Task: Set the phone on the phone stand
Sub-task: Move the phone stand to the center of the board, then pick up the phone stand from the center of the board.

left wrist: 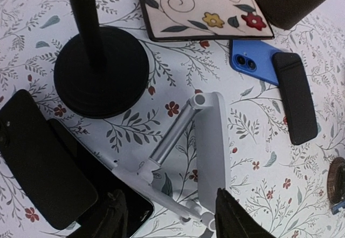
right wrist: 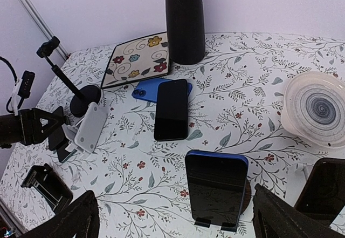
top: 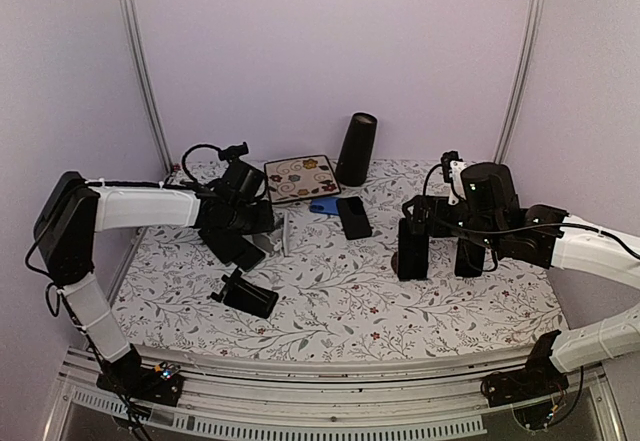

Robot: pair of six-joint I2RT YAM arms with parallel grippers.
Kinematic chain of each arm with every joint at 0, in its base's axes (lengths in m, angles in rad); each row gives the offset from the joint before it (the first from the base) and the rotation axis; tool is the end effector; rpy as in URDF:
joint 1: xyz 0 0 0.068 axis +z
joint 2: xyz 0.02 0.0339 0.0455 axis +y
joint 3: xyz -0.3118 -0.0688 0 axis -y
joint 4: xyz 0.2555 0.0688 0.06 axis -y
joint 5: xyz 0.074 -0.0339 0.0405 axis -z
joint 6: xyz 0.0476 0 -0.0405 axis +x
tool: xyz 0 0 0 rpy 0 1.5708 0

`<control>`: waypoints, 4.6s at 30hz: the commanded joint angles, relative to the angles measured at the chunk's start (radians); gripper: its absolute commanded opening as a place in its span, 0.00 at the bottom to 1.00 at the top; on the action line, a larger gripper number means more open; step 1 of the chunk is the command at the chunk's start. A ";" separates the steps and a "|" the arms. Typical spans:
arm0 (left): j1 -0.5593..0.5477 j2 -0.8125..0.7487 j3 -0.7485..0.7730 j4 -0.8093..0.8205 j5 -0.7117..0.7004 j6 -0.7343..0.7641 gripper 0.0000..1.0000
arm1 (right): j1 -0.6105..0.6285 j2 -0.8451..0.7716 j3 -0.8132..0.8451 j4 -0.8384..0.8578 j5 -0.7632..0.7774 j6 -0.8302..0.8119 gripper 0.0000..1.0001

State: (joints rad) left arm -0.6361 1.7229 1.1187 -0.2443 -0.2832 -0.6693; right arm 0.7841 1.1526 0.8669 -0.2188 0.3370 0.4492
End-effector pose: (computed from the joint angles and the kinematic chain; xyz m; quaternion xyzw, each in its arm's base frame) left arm 0.3222 -0.2214 0.2361 -0.0652 0.9252 -0.1076 0.3581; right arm 0.1949 0.1721 0.3265 -0.0575 0.8513 0.1719 0.4923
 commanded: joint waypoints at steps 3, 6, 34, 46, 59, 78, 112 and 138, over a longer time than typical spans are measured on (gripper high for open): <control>-0.052 0.109 0.116 -0.010 0.018 0.051 0.50 | -0.005 -0.012 0.007 -0.003 -0.010 0.013 0.99; -0.070 0.165 0.161 -0.029 0.007 0.054 0.49 | -0.005 -0.011 0.006 -0.004 -0.012 0.014 0.99; -0.238 0.303 0.261 -0.102 -0.053 0.000 0.02 | -0.005 -0.022 -0.025 -0.005 -0.012 0.023 0.99; -0.390 0.321 0.295 -0.220 -0.120 -0.101 0.03 | -0.004 -0.001 -0.020 0.012 -0.029 0.014 0.99; -0.475 0.392 0.407 -0.295 -0.148 -0.101 0.39 | -0.005 0.012 -0.008 0.011 -0.029 0.011 0.99; -0.477 0.186 0.327 -0.218 -0.128 -0.083 0.56 | -0.004 0.019 -0.010 0.016 -0.033 0.019 0.99; -0.232 -0.163 -0.185 0.080 0.101 -0.190 0.42 | 0.167 0.328 0.200 0.007 -0.166 0.075 1.00; -0.231 -0.283 -0.329 0.166 0.122 -0.202 0.41 | 0.176 0.766 0.302 0.210 -0.335 0.276 0.90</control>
State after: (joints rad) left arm -0.8803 1.4708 0.8101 -0.1093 -0.1665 -0.8665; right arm 0.9554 1.8782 1.1400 -0.0540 0.0391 0.6971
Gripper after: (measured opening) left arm 0.413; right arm 0.907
